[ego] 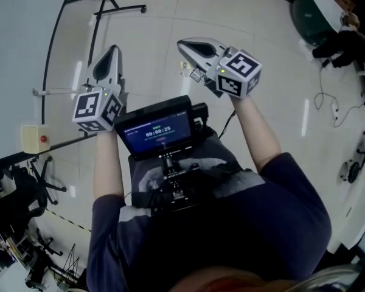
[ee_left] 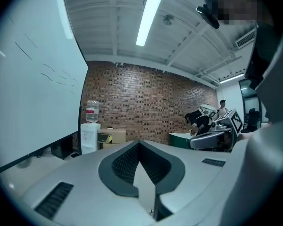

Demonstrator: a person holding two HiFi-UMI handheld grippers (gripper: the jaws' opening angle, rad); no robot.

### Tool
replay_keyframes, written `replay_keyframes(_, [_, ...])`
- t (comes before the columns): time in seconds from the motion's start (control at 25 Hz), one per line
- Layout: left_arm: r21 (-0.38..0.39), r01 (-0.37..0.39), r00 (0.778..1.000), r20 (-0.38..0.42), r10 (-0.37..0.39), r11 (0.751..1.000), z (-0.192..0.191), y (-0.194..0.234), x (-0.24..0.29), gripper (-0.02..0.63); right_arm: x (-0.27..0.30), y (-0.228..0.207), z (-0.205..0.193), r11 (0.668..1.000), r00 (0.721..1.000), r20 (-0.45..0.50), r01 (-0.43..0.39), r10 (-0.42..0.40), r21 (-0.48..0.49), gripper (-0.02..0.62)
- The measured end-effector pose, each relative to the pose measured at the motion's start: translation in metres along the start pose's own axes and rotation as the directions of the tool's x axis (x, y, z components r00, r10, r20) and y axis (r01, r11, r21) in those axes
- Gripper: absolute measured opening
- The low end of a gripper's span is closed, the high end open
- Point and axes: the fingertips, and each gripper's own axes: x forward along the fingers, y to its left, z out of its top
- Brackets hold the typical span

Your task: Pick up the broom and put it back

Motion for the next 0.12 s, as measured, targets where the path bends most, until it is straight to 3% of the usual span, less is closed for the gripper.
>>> replay_keyframes(0.12, [0.017, -0.006, 1.000, -0.004, 0.006, 1.000, 0.009, -0.068, 0.013, 0.000, -0.077, -0.022, 0.005, 1.000, 0.999, 0.045, 0.002, -0.003, 0.026, 0.008])
